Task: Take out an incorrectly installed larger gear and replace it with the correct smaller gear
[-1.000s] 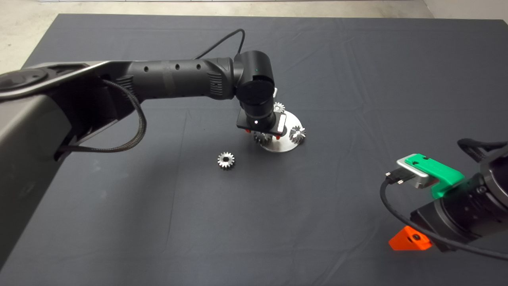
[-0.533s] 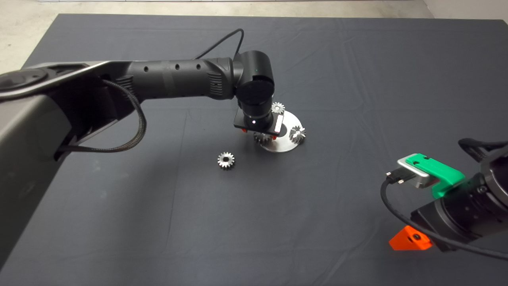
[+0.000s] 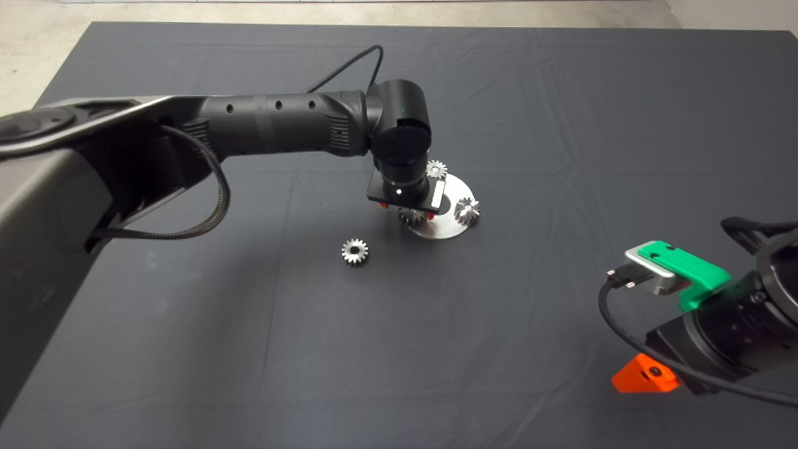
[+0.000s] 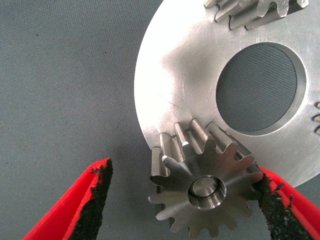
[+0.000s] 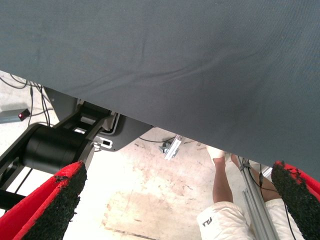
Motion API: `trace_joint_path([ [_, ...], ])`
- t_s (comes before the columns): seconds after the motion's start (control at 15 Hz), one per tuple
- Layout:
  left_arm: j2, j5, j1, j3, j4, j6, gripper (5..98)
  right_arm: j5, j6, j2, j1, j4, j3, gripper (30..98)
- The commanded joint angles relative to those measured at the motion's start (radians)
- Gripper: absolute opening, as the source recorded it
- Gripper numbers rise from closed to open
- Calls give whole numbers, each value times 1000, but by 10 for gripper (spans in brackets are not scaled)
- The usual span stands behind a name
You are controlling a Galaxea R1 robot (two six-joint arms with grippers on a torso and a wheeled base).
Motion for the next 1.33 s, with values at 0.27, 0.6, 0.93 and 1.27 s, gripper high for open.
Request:
trace_joint_path([
  [0.27, 7, 1, -12, 12, 7, 1, 651, -124, -18, -1, 23, -4, 3, 976],
  [0.6, 9, -3, -12, 7, 7, 1, 651, -124, -38, 5, 23, -4, 1, 976],
  [0.93, 9, -8, -12, 26, 7, 6, 604, -124, -38, 4, 23, -4, 1, 976],
  [1.27, 9, -6, -10, 55, 7, 8, 551, -124, -41, 4, 24, -4, -8, 976],
])
